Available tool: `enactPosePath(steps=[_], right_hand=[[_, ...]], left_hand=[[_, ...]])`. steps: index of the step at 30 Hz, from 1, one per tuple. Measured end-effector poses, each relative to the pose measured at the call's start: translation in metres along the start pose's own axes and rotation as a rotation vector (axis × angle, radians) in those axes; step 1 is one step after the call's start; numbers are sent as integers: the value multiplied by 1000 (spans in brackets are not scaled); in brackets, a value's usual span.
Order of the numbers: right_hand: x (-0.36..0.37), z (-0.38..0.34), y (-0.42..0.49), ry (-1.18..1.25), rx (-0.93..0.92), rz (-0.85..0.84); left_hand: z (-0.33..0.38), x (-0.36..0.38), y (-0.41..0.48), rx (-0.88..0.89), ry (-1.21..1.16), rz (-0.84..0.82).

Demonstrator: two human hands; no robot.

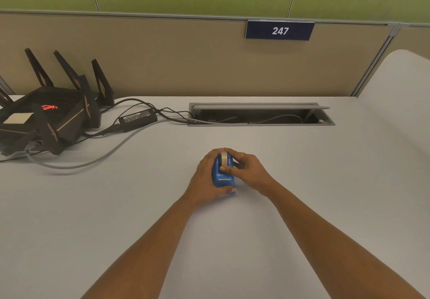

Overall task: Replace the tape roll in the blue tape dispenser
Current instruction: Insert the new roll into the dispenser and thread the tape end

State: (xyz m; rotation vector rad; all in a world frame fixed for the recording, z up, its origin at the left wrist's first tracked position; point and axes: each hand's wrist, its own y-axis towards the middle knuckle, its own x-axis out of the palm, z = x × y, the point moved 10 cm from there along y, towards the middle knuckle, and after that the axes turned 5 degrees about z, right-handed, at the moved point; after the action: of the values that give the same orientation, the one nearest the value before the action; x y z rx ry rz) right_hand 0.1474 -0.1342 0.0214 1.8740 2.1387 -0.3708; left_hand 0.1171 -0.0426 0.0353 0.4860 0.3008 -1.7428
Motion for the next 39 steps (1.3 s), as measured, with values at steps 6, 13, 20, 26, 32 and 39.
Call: enactPosePath(steps=[6, 13, 20, 26, 32, 39], right_hand=[[-1, -2, 0, 6, 6, 31], [-3, -1, 1, 12, 27, 62], [-2, -1, -1, 21, 43, 25], [-1, -2, -2, -8, 43, 7], [-1, -3, -1, -12, 56, 22], [-2, -4, -3, 16, 62, 45]], left_hand=[[0, -1, -1, -3, -24, -2], [-2, 0, -1, -6, -13, -5], [-1, 0, -1, -14, 3, -5], [1, 0, -2, -21, 8, -8], [1, -1, -2, -13, 2, -2], [2, 1, -4, -19, 1, -10]])
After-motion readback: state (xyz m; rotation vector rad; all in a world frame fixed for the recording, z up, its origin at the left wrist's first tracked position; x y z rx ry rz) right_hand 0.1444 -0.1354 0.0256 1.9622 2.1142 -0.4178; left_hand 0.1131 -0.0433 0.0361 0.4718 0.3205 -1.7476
